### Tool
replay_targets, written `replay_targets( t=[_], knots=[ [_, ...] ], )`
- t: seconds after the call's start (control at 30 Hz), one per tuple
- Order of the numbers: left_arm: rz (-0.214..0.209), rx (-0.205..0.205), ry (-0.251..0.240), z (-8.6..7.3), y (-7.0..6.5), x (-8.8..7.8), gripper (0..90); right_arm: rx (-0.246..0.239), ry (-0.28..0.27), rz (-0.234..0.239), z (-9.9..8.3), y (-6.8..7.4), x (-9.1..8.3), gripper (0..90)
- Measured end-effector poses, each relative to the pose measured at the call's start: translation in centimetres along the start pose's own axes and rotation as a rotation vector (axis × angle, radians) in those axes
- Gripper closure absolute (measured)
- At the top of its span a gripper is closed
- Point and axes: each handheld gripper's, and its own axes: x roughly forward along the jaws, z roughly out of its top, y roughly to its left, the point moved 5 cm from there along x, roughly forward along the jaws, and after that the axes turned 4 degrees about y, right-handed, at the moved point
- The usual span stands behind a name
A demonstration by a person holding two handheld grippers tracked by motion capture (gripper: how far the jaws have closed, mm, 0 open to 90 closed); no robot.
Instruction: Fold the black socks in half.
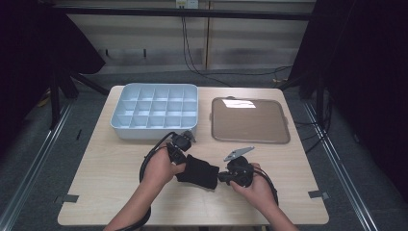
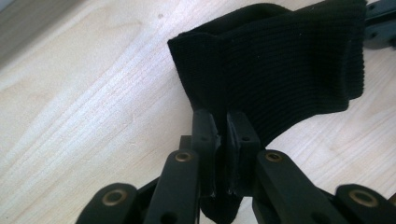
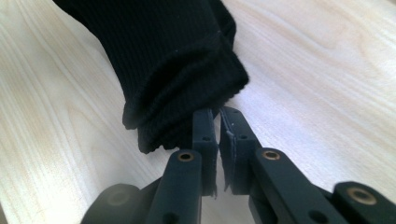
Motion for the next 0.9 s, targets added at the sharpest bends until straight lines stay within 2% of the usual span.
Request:
replay_targets(
  t=[0.1, 0.17, 0.3, 0.4, 0.57, 0.63, 0.9],
  knots=[
    [-0.007, 0.004, 0.005, -0.1, 0.0, 0.2, 83.2, -0.005, -0.008, -0.007, 0.3, -0.1, -0.7, 87.1],
    [-0.022, 0.008, 0.002, -0.1, -0.1, 0.5, 83.2, -0.008, -0.035, -0.015, 0.9, -0.1, -1.7, 88.8],
    [-0.032, 0.02, 0.002, 0.1, -0.6, 1.0, 83.2, -0.03, -0.046, -0.014, 1.8, 0.2, -2.2, 90.0],
    [-0.039, 0.027, 0.003, 0.2, -0.8, 1.1, 83.3, -0.039, -0.049, -0.008, 2.3, 0.6, -2.1, 90.0],
    [-0.033, 0.038, 0.005, 0.2, -0.9, 1.4, 83.3, -0.047, -0.044, 0.015, 3.3, 1.7, -0.8, 90.0],
    [-0.04, 0.029, 0.002, 0.1, -0.8, 1.5, 83.2, -0.056, -0.044, 0.025, 3.7, 2.2, -0.2, 90.0],
    [-0.056, 0.017, -0.007, -0.1, -0.6, 1.4, 83.3, -0.075, -0.05, 0.037, 4.9, 3.0, 0.0, 90.0]
  ],
)
